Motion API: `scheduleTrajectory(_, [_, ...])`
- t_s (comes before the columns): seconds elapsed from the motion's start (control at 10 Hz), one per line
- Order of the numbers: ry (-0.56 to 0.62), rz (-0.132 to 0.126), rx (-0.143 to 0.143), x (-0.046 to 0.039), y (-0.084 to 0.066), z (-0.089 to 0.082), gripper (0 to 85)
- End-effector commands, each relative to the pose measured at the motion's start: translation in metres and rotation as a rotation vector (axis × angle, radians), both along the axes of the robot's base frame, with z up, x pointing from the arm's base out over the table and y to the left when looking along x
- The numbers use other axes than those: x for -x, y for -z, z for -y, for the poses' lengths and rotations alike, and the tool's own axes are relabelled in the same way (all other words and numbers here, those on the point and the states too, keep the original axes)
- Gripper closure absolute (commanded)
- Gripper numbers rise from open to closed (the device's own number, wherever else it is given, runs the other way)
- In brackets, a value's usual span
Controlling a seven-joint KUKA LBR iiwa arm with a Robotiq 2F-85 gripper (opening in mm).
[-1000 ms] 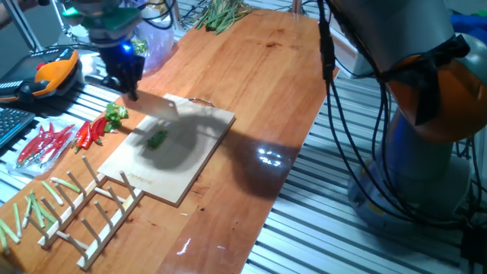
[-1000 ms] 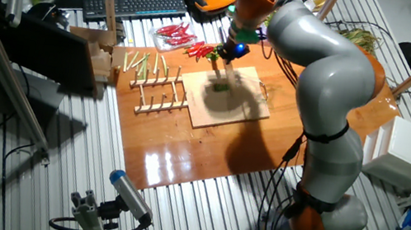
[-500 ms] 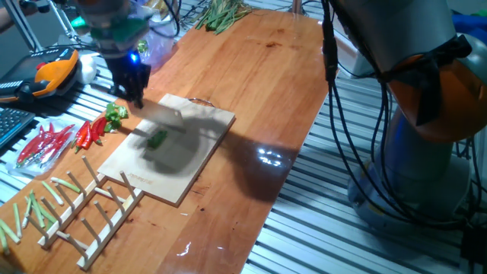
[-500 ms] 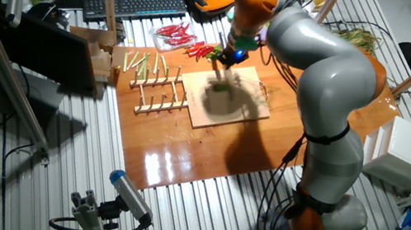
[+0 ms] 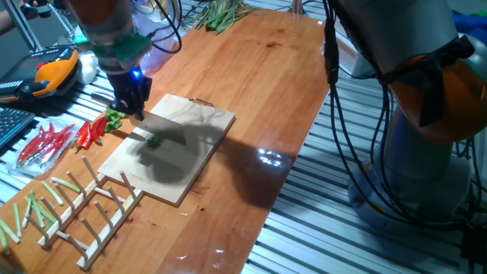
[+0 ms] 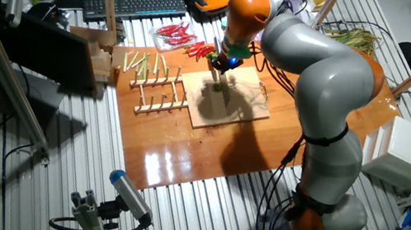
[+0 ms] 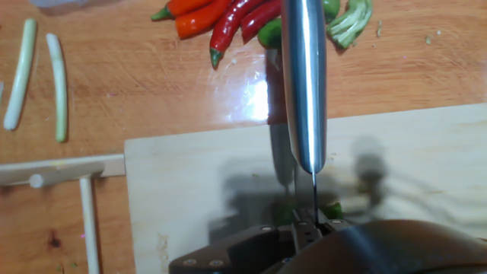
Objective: Chop the chili peppers
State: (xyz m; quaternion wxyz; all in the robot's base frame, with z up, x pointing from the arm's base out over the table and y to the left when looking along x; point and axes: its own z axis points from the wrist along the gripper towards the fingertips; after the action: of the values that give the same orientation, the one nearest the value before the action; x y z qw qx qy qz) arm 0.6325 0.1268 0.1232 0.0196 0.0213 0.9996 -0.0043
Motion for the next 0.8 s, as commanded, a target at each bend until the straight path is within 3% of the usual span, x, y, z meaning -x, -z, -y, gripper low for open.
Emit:
scheduleTrajectory(0.0, [0.0, 0.001, -0.002, -0.0003, 0.003, -0.001, 85.0])
scheduleTrajectory(0.3, [-0.004, 0.012, -0.012, -0.0007, 0.016, 0.0, 85.0])
scheduleTrajectory(0.7, [-0.007, 0.015, -0.015, -0.0005, 0.02, -0.001, 85.0])
